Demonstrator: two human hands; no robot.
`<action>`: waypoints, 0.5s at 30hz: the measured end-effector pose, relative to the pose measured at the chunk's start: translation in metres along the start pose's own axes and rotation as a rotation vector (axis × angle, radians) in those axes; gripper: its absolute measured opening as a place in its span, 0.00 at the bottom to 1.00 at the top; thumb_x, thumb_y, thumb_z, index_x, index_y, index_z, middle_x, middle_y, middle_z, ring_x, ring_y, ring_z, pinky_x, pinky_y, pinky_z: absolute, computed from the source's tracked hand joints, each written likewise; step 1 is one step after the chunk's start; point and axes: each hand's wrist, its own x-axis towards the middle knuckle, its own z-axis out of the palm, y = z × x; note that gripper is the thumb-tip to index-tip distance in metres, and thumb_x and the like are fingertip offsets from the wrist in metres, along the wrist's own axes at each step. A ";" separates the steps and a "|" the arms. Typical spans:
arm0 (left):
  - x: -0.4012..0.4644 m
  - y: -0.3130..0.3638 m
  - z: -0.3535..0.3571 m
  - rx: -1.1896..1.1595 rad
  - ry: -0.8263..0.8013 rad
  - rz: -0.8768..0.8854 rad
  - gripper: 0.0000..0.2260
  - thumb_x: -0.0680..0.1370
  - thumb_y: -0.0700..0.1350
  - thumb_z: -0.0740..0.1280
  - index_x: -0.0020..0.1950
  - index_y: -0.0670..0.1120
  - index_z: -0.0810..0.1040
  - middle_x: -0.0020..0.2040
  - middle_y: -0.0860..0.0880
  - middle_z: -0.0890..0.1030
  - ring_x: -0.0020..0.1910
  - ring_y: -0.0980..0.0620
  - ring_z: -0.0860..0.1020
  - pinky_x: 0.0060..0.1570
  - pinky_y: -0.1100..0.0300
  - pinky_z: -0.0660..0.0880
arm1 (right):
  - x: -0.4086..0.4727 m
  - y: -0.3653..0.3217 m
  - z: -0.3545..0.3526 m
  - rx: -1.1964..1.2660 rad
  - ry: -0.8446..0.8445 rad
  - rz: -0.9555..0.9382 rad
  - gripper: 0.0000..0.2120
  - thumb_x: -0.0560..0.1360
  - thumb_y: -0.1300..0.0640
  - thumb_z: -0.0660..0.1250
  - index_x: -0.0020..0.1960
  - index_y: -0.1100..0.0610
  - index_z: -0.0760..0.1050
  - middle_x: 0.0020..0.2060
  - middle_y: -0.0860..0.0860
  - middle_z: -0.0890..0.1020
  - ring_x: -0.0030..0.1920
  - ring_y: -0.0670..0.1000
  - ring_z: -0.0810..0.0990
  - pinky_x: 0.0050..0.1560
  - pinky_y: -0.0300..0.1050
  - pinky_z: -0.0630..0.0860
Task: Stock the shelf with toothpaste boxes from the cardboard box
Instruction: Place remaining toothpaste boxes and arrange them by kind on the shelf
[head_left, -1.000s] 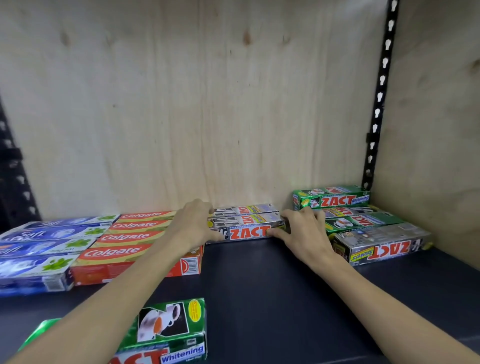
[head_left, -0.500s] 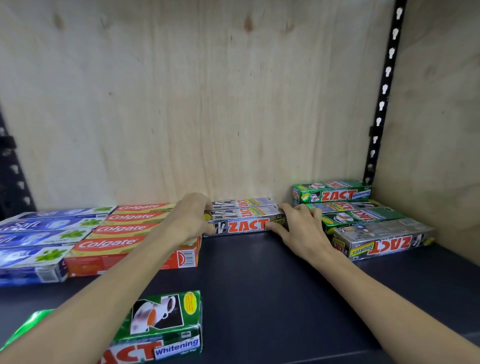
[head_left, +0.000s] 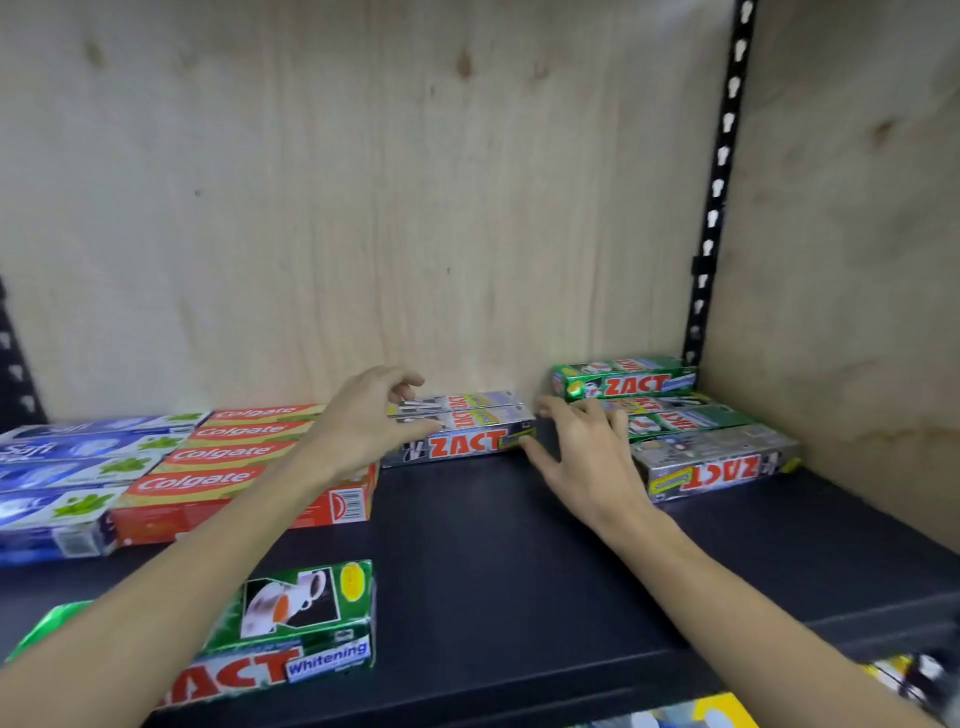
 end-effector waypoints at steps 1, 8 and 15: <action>-0.001 0.004 0.002 -0.051 0.016 0.030 0.20 0.73 0.53 0.77 0.62 0.50 0.79 0.51 0.53 0.81 0.52 0.56 0.79 0.54 0.59 0.75 | -0.006 0.001 -0.005 -0.032 0.041 -0.022 0.17 0.77 0.46 0.70 0.62 0.54 0.78 0.50 0.52 0.84 0.58 0.56 0.77 0.58 0.50 0.60; -0.009 0.070 0.026 -0.127 -0.165 0.204 0.06 0.76 0.47 0.74 0.52 0.50 0.83 0.43 0.53 0.83 0.43 0.56 0.81 0.45 0.64 0.75 | -0.047 0.074 -0.064 -0.177 0.211 0.198 0.15 0.78 0.50 0.66 0.62 0.53 0.80 0.56 0.51 0.85 0.59 0.58 0.75 0.55 0.55 0.64; -0.014 0.156 0.090 -0.261 -0.239 0.190 0.15 0.77 0.54 0.73 0.62 0.54 0.81 0.50 0.54 0.81 0.47 0.56 0.80 0.49 0.57 0.77 | -0.058 0.140 -0.087 -0.286 -0.040 0.475 0.25 0.78 0.62 0.58 0.74 0.54 0.69 0.63 0.63 0.76 0.62 0.67 0.69 0.63 0.63 0.65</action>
